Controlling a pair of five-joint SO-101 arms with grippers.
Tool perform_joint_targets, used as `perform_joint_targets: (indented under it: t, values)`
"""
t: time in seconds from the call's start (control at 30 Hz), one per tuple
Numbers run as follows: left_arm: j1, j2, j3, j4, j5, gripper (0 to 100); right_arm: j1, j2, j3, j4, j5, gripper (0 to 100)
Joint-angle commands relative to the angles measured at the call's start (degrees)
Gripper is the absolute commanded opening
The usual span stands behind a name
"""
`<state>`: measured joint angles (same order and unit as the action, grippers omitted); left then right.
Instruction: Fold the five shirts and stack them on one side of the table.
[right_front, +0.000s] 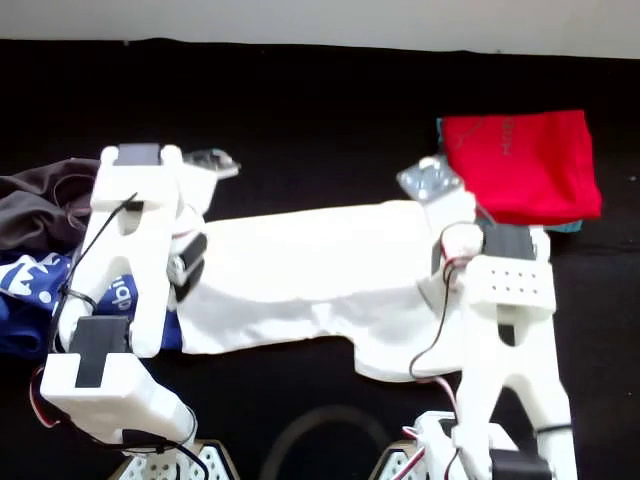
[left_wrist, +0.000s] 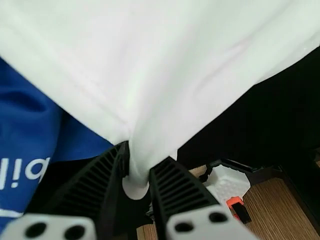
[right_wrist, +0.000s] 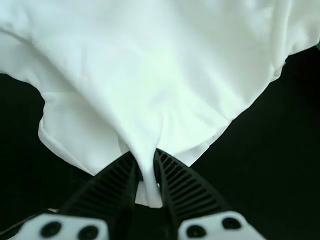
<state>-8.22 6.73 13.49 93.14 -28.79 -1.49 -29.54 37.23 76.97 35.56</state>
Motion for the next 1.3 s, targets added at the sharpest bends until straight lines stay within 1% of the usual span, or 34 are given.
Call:
perform_joint_targets:
  t: [0.0, 0.2, 0.33, 0.4, 0.57, 0.73, 0.8, 0.97, 1.03, 1.13, 1.2, 1.27]
  values:
    - [1.63, -3.38, 3.47, -2.11, -0.44, 1, 1.98, -4.44, 3.21, -0.57, 2.90, 0.6]
    - [1.98, -3.56, 1.63, -1.23, -0.44, 1, 5.32, -8.57, 2.68, 3.91, 5.89, 0.6]
    - [1.98, -3.56, -2.77, 4.84, -0.44, 1, 5.05, -11.47, 1.54, 8.66, 6.07, 0.6]
    - [1.71, -3.56, -4.18, 5.89, -0.44, 1, 5.05, -12.97, 1.89, 9.36, 6.07, 0.6]
    - [2.07, -2.95, -0.22, 5.27, -0.44, 1, 5.05, -14.90, 5.58, 9.63, 6.15, 0.6]
    - [2.07, -2.95, 7.96, -1.76, -0.44, 1, 5.05, -15.52, 13.76, 4.44, 6.15, 0.6]
    - [2.33, -2.95, 9.54, -3.43, -0.44, 1, 5.14, -15.52, 15.52, 2.33, 6.15, 0.6]
    - [2.33, -3.38, 9.80, -3.25, -0.53, 2, 5.14, -15.52, 14.46, 2.33, 6.07, 1.1]
    - [2.15, -3.56, 9.71, -3.08, -1.93, 8, 5.14, -15.52, 12.35, 4.44, 6.07, 4.4]
    - [0.13, -3.56, 7.96, -0.09, -5.19, 20, 5.05, -15.52, 8.31, 7.78, 5.98, 15.4]
    - [-3.47, -3.56, 3.82, 1.58, -6.51, 22, 5.05, -15.52, 5.49, 9.10, 5.98, 20.8]
    - [-7.96, -3.56, -1.98, 2.64, -7.56, 21, 5.05, -15.52, 2.59, 9.54, 5.80, 21.7]
